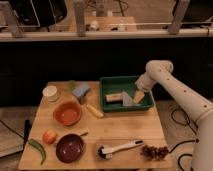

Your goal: Place towel in table surface

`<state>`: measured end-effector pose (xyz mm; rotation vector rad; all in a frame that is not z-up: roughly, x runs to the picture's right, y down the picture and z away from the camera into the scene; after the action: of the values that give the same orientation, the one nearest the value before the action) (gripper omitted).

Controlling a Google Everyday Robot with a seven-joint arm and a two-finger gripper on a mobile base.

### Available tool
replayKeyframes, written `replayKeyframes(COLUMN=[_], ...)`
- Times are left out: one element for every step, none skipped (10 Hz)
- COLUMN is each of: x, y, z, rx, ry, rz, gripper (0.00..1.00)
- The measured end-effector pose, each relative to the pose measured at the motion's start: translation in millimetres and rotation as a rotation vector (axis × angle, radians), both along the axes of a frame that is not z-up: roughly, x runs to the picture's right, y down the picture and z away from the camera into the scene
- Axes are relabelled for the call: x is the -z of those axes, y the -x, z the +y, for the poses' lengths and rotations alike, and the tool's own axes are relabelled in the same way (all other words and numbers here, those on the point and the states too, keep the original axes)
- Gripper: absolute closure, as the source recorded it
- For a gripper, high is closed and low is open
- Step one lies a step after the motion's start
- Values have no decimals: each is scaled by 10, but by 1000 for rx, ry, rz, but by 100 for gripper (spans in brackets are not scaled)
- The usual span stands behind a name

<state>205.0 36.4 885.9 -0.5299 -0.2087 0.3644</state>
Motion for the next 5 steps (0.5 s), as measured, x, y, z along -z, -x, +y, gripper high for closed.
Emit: replayKeyframes(x=[-41,-78,-116,-136,-174], y=[18,49,66,79,94], z=[26,46,75,90,129], rx=[-35,-60,-82,-98,-125], ry=[9,16,22,25,30], rz=[7,13,21,27,38], gripper=[20,20,20,20,20])
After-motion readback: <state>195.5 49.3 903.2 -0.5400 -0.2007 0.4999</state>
